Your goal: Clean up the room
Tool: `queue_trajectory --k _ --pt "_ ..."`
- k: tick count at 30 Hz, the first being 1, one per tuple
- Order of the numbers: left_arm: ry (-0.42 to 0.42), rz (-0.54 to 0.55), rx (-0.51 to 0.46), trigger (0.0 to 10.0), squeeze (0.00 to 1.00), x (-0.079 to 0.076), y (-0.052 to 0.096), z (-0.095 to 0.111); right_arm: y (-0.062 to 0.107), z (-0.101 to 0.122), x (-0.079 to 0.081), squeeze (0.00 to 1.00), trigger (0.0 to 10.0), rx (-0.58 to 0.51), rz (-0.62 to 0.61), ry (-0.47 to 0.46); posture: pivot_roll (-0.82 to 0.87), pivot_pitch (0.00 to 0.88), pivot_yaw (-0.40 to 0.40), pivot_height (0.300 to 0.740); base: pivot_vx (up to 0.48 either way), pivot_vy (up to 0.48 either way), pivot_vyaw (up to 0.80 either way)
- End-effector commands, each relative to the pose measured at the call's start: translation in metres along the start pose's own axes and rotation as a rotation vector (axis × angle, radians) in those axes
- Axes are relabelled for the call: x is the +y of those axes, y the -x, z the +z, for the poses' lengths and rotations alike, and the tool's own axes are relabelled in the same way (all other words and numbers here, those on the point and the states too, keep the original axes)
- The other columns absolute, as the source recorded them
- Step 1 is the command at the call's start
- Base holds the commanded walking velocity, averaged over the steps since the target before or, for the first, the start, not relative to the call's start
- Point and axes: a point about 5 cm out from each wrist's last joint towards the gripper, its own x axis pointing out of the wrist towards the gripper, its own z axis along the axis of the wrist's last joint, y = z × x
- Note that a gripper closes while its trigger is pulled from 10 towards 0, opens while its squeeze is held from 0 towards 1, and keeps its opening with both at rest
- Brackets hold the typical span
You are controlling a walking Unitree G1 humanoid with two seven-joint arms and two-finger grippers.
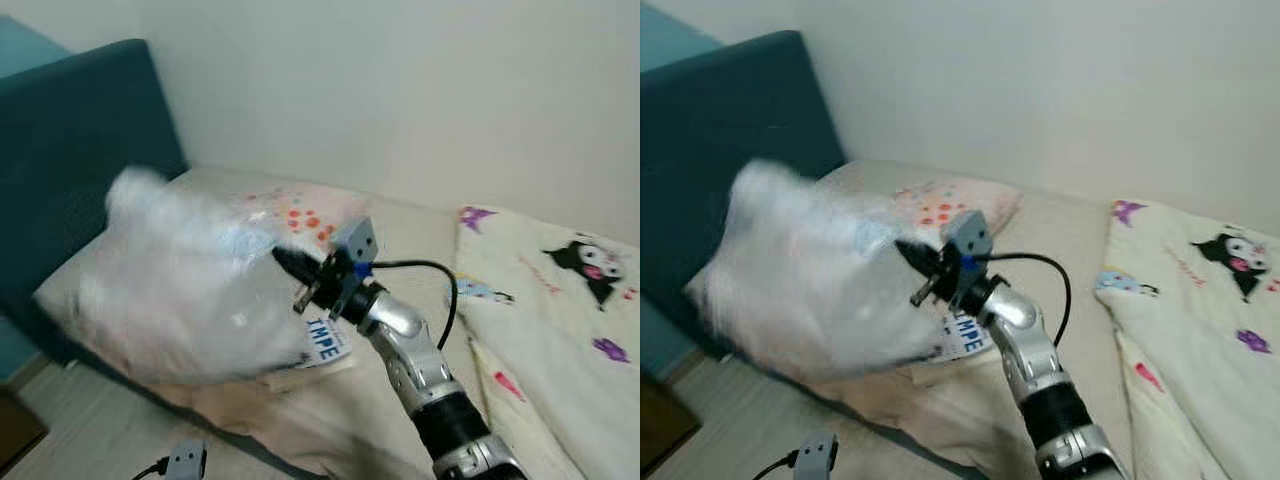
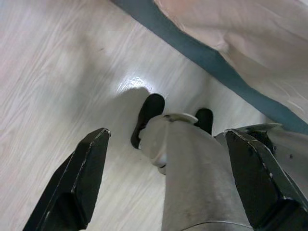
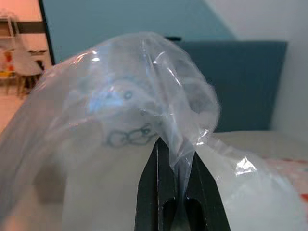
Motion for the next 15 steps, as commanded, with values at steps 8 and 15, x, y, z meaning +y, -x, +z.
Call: queue_trajectory --k 8,15 --pt "-0.017 0.045 0.006 10.0 0.0 0.008 0.002 0.0 0.01 -0.046 0.03 0.0 10.0 0.265 0.16 0.102 -0.08 0.0 0.009 0.736 0.0 0.0 0.8" --pt "-0.024 0.054 0.005 10.0 0.0 0.008 0.001 0.002 0.018 -0.059 0.037 0.0 10.0 0.34 0.195 0.136 -0.08 0.0 0.003 0.736 0.0 0.0 0.8"
